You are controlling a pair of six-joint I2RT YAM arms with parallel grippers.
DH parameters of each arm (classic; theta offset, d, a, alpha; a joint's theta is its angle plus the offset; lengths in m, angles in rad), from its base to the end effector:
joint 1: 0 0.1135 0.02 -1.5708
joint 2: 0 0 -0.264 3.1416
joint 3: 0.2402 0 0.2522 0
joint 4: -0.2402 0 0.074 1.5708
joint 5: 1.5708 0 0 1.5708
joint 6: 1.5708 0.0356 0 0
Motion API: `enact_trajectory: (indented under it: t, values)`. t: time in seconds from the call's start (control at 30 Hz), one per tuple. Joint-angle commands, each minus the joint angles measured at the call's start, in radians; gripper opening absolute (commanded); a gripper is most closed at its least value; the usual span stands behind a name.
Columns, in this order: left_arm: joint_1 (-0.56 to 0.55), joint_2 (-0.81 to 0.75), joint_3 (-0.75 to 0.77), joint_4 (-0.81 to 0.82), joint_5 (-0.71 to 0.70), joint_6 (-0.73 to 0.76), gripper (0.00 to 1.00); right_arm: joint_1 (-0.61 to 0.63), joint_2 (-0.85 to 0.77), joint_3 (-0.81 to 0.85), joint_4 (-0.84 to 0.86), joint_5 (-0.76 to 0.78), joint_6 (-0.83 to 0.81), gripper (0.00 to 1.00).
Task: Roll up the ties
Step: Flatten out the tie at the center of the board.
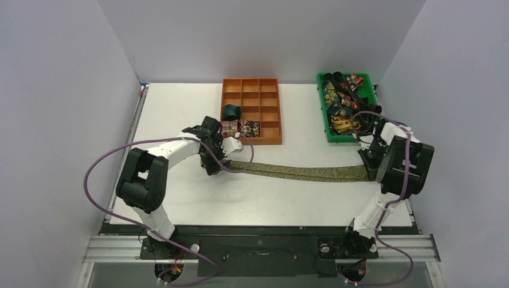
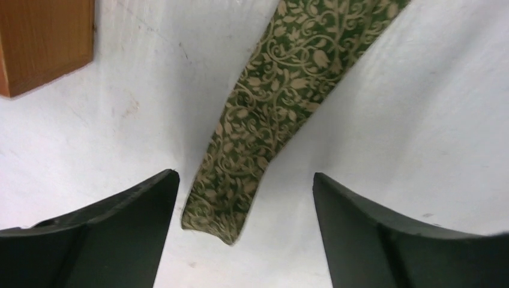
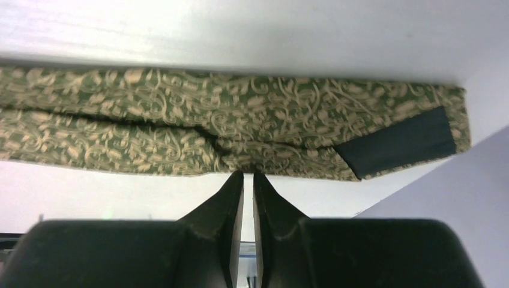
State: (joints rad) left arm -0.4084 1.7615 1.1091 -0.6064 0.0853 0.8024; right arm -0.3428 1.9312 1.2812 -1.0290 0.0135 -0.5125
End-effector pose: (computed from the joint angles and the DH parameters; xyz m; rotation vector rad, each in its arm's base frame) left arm 0.3060 -0.1357 0.1675 1.6199 2.3072 -0.0312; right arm 0.3131 -0.1122 0.1511 0.2585 -3.0261 -0.0495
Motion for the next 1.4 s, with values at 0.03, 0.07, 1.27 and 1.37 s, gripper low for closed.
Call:
enact_trajectory:
  t: [0.03,0.07,1.27,1.37]
  values:
    - [0.017,-0.203,0.026,-0.057,0.186,-0.202,1.00,-0.023,-0.221,-0.022,0.032,-0.140,-0.067,0.11]
    - [0.023,-0.247,0.047,-0.063,0.200,-0.268,0.98,-0.024,-0.270,-0.019,0.010,-0.153,-0.080,0.11]
    - [0.393,0.093,-0.011,0.250,1.040,-1.106,0.97,0.438,-0.733,-0.399,0.110,-0.132,-0.105,0.50]
    - [0.393,0.136,-0.056,0.202,1.030,-1.038,0.97,0.464,-0.694,-0.436,0.168,-0.069,-0.114,0.48]
